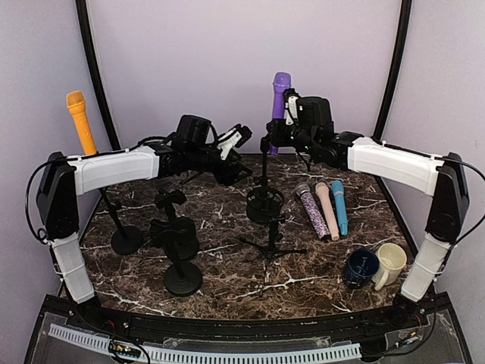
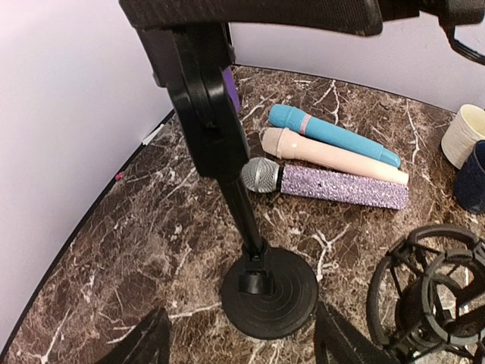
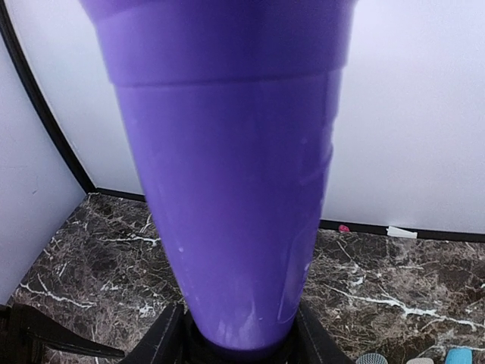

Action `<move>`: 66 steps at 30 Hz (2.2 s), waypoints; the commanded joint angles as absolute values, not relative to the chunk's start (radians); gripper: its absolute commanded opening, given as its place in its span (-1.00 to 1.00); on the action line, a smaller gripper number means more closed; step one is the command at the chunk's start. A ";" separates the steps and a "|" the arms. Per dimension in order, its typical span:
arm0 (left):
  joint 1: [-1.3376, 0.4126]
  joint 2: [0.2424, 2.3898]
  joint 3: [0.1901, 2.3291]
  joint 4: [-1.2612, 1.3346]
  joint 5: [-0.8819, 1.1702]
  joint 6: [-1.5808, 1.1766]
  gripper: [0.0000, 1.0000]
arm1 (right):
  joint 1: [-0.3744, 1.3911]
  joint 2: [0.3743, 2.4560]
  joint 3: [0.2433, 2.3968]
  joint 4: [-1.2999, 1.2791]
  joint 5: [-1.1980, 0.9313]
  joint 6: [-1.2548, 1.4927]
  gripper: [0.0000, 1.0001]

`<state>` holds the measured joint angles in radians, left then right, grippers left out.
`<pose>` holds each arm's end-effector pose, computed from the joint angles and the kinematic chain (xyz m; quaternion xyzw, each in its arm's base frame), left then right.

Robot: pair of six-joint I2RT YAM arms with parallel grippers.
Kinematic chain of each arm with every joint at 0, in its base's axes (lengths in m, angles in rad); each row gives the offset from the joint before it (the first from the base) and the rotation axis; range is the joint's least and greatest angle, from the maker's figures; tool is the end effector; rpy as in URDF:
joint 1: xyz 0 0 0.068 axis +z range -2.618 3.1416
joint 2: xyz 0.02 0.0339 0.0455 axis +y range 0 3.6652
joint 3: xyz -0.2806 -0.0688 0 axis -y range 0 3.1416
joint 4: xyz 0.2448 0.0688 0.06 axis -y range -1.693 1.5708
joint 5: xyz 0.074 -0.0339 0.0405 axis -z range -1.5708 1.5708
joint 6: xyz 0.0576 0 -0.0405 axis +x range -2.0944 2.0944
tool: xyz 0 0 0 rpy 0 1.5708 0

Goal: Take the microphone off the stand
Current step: Hold the microphone stand with the microphone at the center of the board, then unscrew the knob on the microphone stand.

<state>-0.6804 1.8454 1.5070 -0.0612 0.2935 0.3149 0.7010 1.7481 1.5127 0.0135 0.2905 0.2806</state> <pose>0.3517 -0.3060 0.3087 0.4646 0.6858 -0.2192 0.5155 0.3527 0.2761 0.3625 -0.0729 0.7747 0.1915 0.5982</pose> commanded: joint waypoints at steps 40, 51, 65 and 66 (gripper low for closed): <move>-0.652 1.905 1.544 -0.056 0.303 0.482 0.20 | 0.768 1.816 1.738 0.060 0.403 0.418 -0.80; -0.652 1.916 1.498 -0.054 0.271 0.586 0.25 | 0.770 1.840 1.735 0.058 0.403 0.429 -0.79; -0.656 1.948 1.490 -0.003 0.258 0.616 0.05 | 0.771 1.845 1.722 0.047 0.371 0.439 -0.79; -0.656 1.948 1.490 -0.003 0.262 0.616 0.05 | 0.772 1.843 1.719 0.048 0.371 0.439 -0.79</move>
<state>-0.6529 1.9514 1.5024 -0.0257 0.2584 0.5919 0.7605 1.8423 1.6978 -0.0513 0.3889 0.4023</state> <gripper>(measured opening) 0.529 0.405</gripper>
